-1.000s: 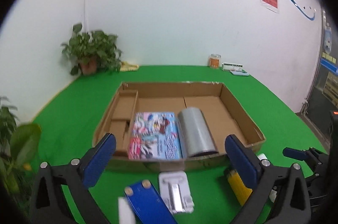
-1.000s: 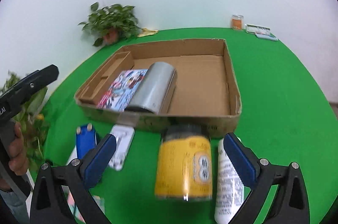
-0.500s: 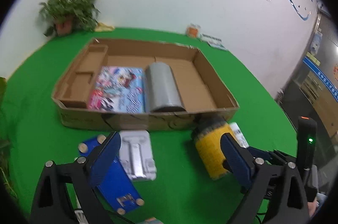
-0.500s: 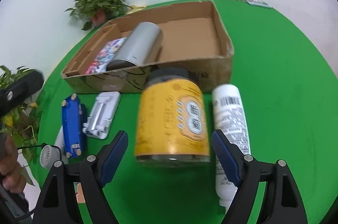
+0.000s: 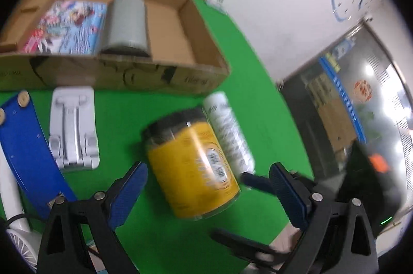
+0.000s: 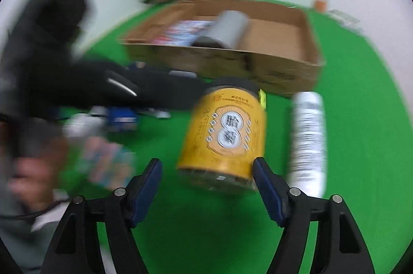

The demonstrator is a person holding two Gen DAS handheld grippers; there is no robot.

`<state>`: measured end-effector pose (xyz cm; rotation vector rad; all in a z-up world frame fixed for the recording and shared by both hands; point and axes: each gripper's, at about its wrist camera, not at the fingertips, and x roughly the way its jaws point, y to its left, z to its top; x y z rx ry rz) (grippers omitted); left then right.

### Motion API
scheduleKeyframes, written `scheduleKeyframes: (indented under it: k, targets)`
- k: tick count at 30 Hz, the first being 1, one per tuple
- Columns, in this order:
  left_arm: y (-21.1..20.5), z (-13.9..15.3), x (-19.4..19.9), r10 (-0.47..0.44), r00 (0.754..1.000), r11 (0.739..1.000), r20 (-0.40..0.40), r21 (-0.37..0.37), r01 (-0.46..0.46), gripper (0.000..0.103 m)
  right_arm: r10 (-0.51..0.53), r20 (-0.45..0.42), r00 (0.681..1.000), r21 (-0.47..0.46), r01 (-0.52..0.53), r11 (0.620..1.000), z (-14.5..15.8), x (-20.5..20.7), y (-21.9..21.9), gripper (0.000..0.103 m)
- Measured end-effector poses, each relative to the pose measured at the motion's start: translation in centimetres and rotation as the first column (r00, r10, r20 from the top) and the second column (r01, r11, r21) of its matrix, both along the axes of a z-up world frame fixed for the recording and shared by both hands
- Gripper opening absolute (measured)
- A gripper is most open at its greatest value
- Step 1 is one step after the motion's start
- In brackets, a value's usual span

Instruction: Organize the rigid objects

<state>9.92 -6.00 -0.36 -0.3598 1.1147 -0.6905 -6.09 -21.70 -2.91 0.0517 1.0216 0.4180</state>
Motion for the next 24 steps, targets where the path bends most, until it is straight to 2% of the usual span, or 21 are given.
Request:
scheduleKeyframes:
  k: [3,5,10,12,15,19,21,24]
  targets:
    - [-0.1,-1.3,0.9,-0.007,0.996,1.000,-0.084,0.026,0.009,0.095,-0.037,-0.039,0.999,0.070,0.039,0.997,0.6,1.0,-1.9,0.077]
    - [-0.1,-1.9,1.4,-0.006,0.992,1.000,-0.123,0.017,0.008,0.095,-0.072,-0.106,0.992,0.134,0.086,0.987,-0.1,2.3,-3.0,0.077]
    - [0.2,-3.1,2.9,-0.004,0.988,0.999,-0.156,0.033,0.009,0.095,-0.053,-0.253,0.966,0.207,0.107,0.972,-3.3,4.9,-2.2,0.075]
    - [0.0,-3.6,3.0,-0.010,0.984,0.999,-0.178,0.048,0.019,0.092,-0.034,-0.273,0.961,0.237,0.102,0.966,-4.0,5.3,-1.5,0.076]
    - [0.0,-3.2,3.0,-0.003,0.988,0.994,-0.153,0.103,0.019,0.087,-0.029,-0.270,0.962,0.226,0.093,0.970,-4.2,5.9,-0.6,0.077]
    - [1.0,-3.1,3.0,0.008,0.991,0.994,-0.131,0.105,0.005,0.081,-0.045,-0.257,0.965,0.212,0.102,0.972,-4.0,5.8,0.2,0.077]
    - [1.2,-2.0,2.5,0.005,0.997,0.993,-0.081,0.121,0.005,0.079,-0.062,-0.245,0.967,0.197,0.112,0.974,-3.8,5.7,0.7,0.076]
    - [1.6,0.2,2.1,0.001,1.000,0.991,0.006,0.135,-0.002,0.077,-0.113,-0.172,0.979,0.187,0.145,0.972,-2.1,5.3,1.3,0.076]
